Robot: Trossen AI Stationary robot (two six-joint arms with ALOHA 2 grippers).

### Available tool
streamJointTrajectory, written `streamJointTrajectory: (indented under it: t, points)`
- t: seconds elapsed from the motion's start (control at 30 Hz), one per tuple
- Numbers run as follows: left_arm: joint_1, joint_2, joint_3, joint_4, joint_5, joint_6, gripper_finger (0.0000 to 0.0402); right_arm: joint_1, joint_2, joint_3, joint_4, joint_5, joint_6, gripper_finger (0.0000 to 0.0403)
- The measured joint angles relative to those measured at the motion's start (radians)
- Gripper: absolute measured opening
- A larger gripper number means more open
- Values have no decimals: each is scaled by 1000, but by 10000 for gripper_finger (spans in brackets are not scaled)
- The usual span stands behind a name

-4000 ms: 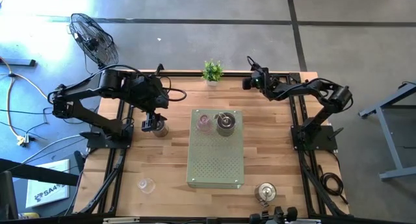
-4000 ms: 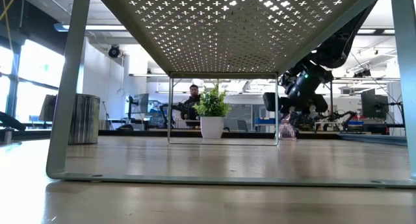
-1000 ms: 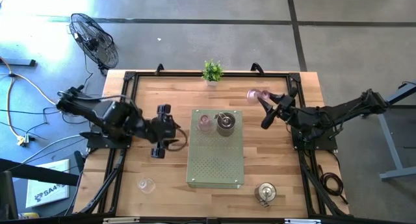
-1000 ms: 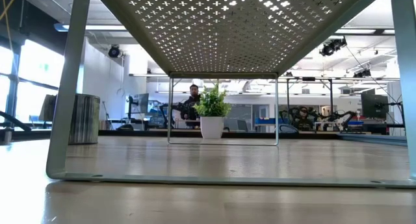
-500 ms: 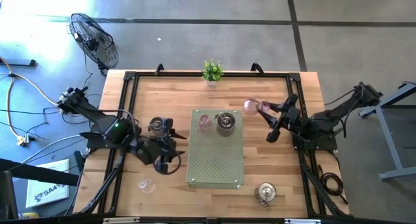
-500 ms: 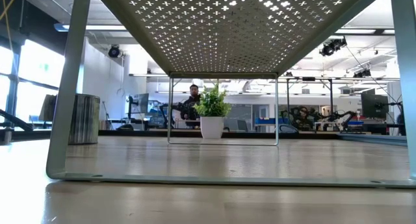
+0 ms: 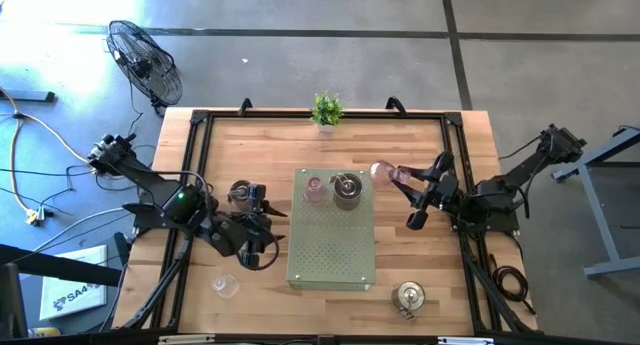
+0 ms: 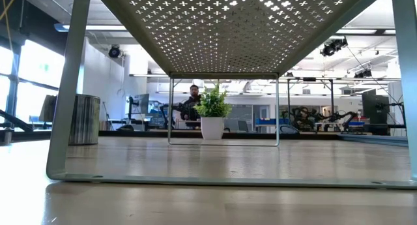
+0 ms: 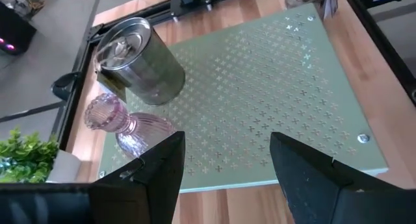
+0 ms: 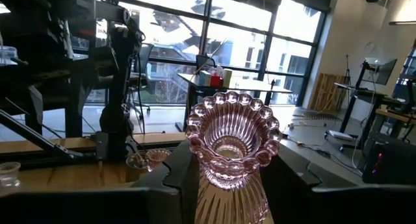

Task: Pick & Place candle stick holders
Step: Put the pink transparent candle holder on the shelf

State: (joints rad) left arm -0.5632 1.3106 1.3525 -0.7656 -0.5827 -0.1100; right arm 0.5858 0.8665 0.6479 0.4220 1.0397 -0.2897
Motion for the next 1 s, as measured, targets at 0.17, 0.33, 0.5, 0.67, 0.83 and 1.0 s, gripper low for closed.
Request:
streamJointTrajectory:
  t: [0.17, 0.33, 0.5, 0.67, 0.83, 1.0]
  points:
    - [0, 0, 0, 1, 25, 8, 221, 0, 5, 0, 9, -2, 0, 122]
    - [0, 0, 0, -11, -108, 8, 221, 0, 5, 0, 10, -2, 0, 122]
    - [-1, 0, 0, -60, -83, 8, 240, 0, 5, 0, 10, -2, 0, 122]
    - [0, 0, 0, -64, -125, 2, 287, 0, 5, 0, 10, -2, 0, 122]
    - [0, 0, 0, -69, -222, -7, 350, 0, 5, 0, 9, -3, 1, 122]
    - [0, 0, 0, -66, -238, -8, 396, -1, 10, 0, 10, -36, 1, 122]
